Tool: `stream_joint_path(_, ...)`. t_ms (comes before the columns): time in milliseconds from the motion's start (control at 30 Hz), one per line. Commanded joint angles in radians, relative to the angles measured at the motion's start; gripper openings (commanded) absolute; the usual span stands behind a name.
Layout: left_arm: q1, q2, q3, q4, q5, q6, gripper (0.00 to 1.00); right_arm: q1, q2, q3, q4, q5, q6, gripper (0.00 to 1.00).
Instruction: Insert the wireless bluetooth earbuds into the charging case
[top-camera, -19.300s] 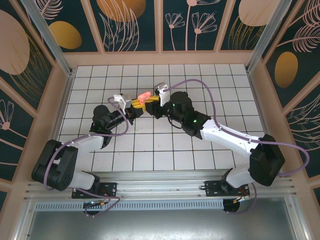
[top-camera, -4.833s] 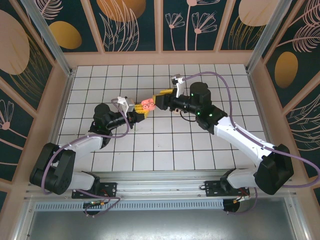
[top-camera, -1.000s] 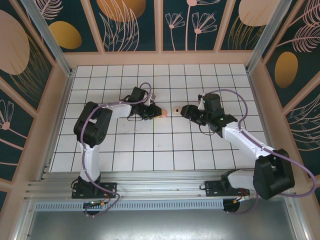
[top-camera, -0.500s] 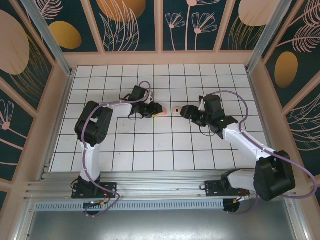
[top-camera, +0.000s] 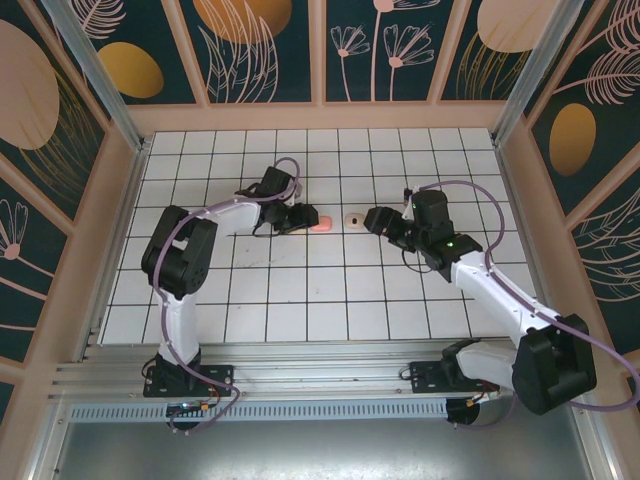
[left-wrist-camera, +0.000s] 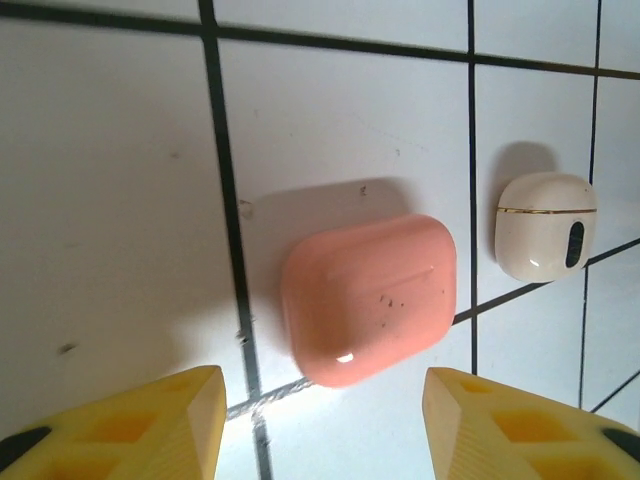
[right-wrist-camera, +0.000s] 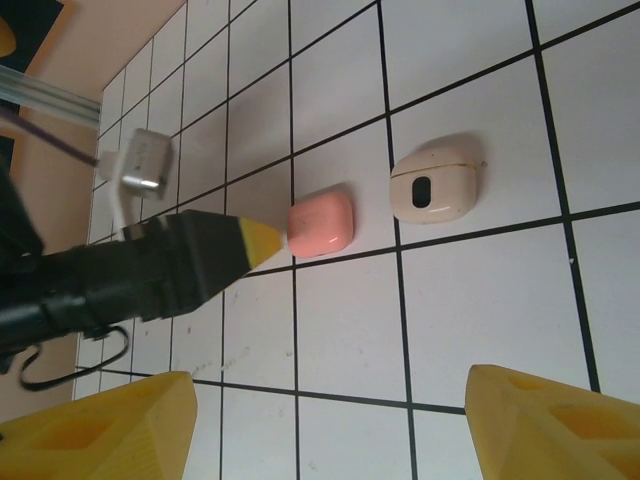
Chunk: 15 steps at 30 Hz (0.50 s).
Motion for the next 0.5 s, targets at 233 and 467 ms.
stream_joint_path(233, 0.212, -0.473, -0.284, 0.053, -0.37, 0.11, 0.87, -0.142, -0.058, -0.046, 0.053, 0.106, -0.149, 0.99)
stream_joint_path(467, 0.269, -0.729, -0.546, 0.285, -0.783, 0.322, 0.99, -0.334, -0.141, -0.199, 0.264, 0.189, -0.271, 0.99)
